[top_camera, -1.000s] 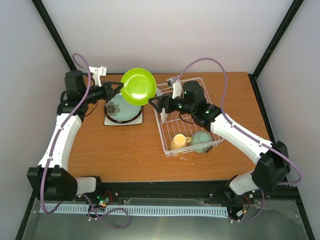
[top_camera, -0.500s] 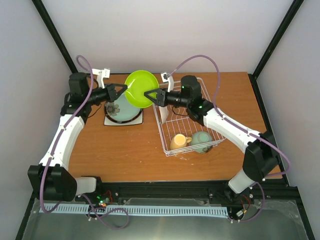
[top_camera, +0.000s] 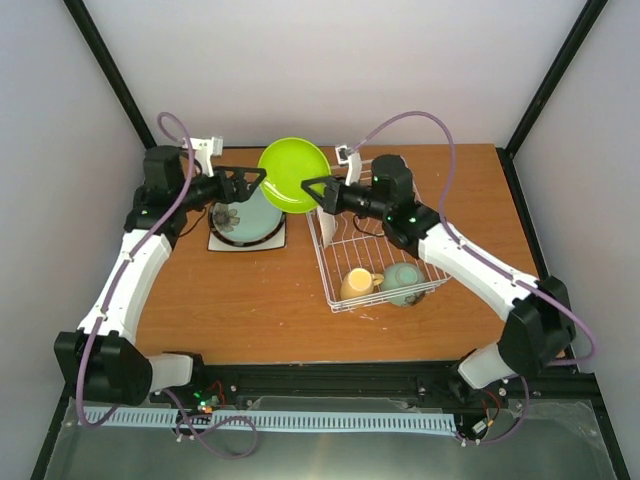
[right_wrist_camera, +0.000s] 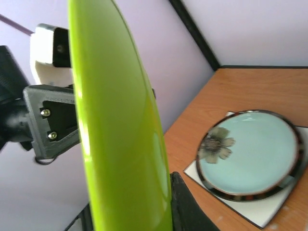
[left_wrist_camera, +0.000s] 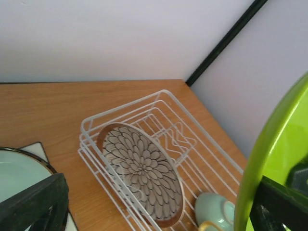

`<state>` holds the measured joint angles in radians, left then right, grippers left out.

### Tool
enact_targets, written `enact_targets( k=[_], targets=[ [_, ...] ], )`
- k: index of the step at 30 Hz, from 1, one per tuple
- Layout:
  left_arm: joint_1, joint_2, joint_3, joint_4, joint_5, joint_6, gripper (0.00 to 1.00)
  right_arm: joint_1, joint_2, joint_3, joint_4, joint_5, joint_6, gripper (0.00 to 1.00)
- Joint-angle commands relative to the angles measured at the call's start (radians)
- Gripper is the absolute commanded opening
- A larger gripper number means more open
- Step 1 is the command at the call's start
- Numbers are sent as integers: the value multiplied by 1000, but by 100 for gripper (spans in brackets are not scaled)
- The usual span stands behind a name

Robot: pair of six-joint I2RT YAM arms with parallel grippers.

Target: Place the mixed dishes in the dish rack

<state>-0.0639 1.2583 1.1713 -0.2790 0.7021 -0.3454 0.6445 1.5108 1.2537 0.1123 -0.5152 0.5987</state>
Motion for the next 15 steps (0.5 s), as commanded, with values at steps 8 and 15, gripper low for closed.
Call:
enact_targets(
  k=[8,15],
  targets=[
    [-4,-172,-111,46,-718,120,100,-20,-311,-158,-294,845,-162,3],
    [-4,-127,-144,10,-781,131,100,-29,-262,-169,-410,968,-180,3]
  ],
)
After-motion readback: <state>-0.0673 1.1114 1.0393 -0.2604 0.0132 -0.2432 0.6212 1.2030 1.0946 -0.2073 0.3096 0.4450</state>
